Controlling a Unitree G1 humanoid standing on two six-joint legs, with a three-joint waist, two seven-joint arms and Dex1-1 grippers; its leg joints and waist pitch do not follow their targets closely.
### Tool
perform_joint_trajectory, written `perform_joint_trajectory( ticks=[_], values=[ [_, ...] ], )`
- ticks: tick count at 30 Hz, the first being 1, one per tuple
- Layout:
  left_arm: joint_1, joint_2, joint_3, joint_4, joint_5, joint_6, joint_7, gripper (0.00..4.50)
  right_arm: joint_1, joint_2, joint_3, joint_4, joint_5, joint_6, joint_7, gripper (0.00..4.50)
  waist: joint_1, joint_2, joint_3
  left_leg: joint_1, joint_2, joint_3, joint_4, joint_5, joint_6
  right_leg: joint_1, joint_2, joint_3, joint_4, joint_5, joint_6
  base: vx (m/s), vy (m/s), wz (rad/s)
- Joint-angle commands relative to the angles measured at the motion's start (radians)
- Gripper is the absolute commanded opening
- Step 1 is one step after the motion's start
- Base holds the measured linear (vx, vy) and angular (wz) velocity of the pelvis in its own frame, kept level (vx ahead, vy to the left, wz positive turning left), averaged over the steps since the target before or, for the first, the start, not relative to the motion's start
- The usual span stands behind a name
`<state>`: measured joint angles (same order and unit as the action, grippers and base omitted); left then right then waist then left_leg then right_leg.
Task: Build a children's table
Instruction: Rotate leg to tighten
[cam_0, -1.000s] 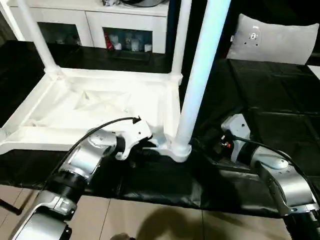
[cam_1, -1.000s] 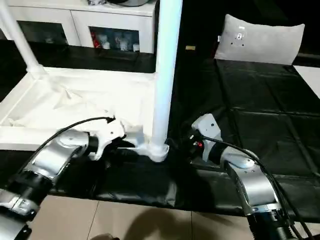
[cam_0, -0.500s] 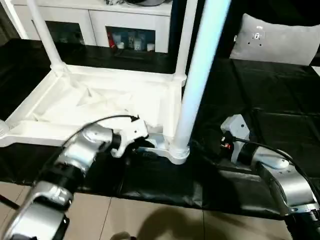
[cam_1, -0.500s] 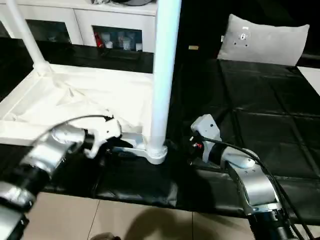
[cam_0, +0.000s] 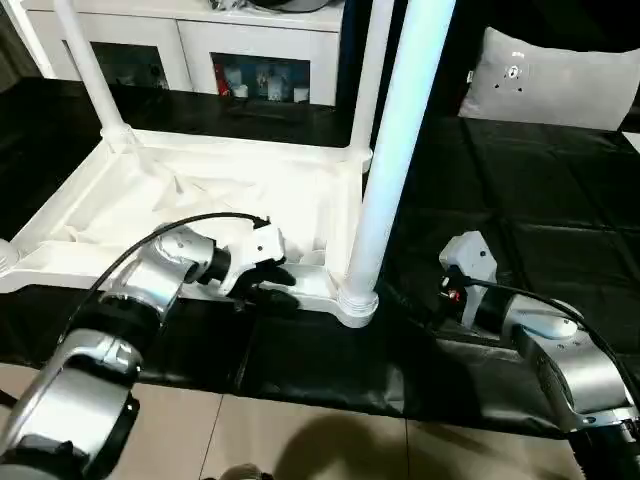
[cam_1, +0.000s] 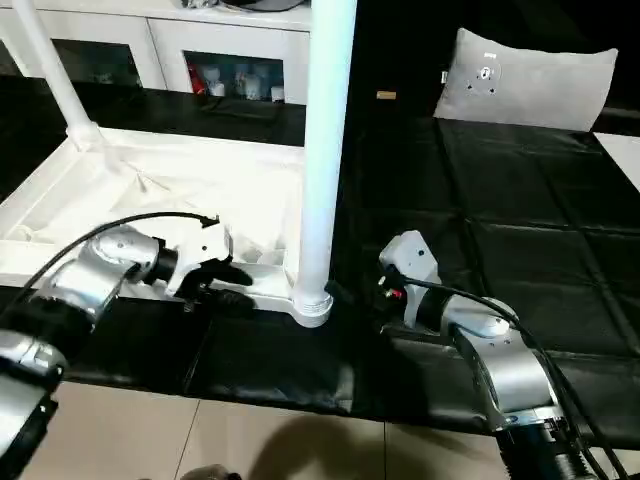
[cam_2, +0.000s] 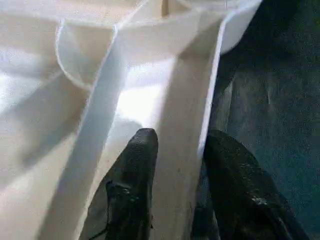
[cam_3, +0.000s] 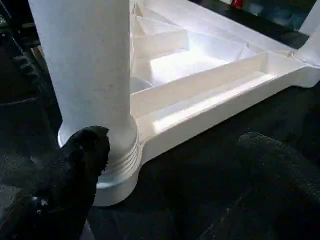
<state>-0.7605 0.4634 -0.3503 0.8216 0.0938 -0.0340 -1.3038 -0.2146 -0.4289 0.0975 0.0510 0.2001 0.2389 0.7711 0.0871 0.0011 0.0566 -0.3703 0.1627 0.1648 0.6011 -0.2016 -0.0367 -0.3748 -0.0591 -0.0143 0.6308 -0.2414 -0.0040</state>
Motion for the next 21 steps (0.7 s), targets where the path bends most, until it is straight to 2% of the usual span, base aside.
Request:
perform_joint_trajectory(
  ticks=[1,3,4,5,7,9,16,21],
  values=[
    [-0.023,0.005,-0.009,0.018,0.011,-0.013,-0.008,1.32,0.006,-0.008,0.005,-0.017,0.002,0.001,0.001,4.50,0.001,-0.001,-0.065,0.016,0.064,-0.017,-0.070,-0.077,0.044,0.044,-0.087,0.036,-0.058,0.138,-0.277,0.000,0.000,0.00],
    [-0.025,0.001,0.003,0.035,0.001,-0.011,-0.006,1.15,0.006,-0.007,0.006,-0.018,0.003,0.002,0.000,4.50,0.001,0.000,-0.065,0.016,0.065,-0.017,-0.070,-0.077,0.045,0.044,-0.087,0.036,-0.057,0.147,-0.282,0.000,0.000,0.00],
    [-0.028,-0.004,0.012,0.047,-0.011,-0.013,-0.009,1.05,0.006,-0.007,0.007,-0.018,0.003,0.002,0.001,4.50,0.001,-0.008,-0.065,0.016,0.064,-0.016,-0.070,-0.078,0.047,0.046,-0.087,0.036,-0.057,0.149,-0.284,0.000,0.000,0.00],
    [-0.028,-0.004,0.013,0.048,-0.011,-0.013,-0.010,1.05,0.006,-0.007,0.007,-0.017,0.003,0.002,0.001,4.50,0.003,-0.005,-0.064,0.016,0.064,-0.016,-0.070,-0.078,0.049,0.045,-0.089,0.036,-0.057,0.141,-0.284,0.000,0.000,0.00],
    [-0.035,-0.012,0.024,0.067,-0.022,-0.025,-0.018,0.92,0.007,-0.005,0.007,-0.017,0.003,0.003,0.005,4.50,0.003,-0.008,-0.064,0.016,0.064,-0.015,-0.070,-0.076,0.051,0.045,-0.088,0.036,-0.059,0.131,-0.283,0.000,0.000,0.00],
    [-0.035,-0.020,0.041,0.070,-0.042,-0.019,-0.030,0.72,0.008,-0.003,0.009,-0.016,0.002,0.004,0.008,4.50,0.003,-0.006,-0.064,0.016,0.065,-0.015,-0.069,-0.073,0.052,0.045,-0.089,0.036,-0.058,0.132,-0.286,0.000,0.000,0.00],
    [-0.012,-0.034,0.066,0.055,-0.086,-0.016,-0.074,0.26,0.012,0.000,0.011,-0.016,0.004,0.004,0.010,4.50,0.002,-0.005,-0.067,0.013,0.064,-0.015,-0.067,-0.051,0.065,0.047,-0.090,0.035,-0.052,0.176,-0.290,0.000,0.000,0.00],
    [0.006,-0.043,0.061,0.060,-0.062,-0.020,-0.026,0.08,0.010,-0.001,0.006,-0.012,0.007,0.004,0.013,4.50,-0.002,-0.006,-0.067,0.012,0.064,-0.013,-0.065,-0.055,0.071,0.048,-0.089,0.035,-0.054,0.178,-0.295,0.000,0.000,0.00]
  ],
)
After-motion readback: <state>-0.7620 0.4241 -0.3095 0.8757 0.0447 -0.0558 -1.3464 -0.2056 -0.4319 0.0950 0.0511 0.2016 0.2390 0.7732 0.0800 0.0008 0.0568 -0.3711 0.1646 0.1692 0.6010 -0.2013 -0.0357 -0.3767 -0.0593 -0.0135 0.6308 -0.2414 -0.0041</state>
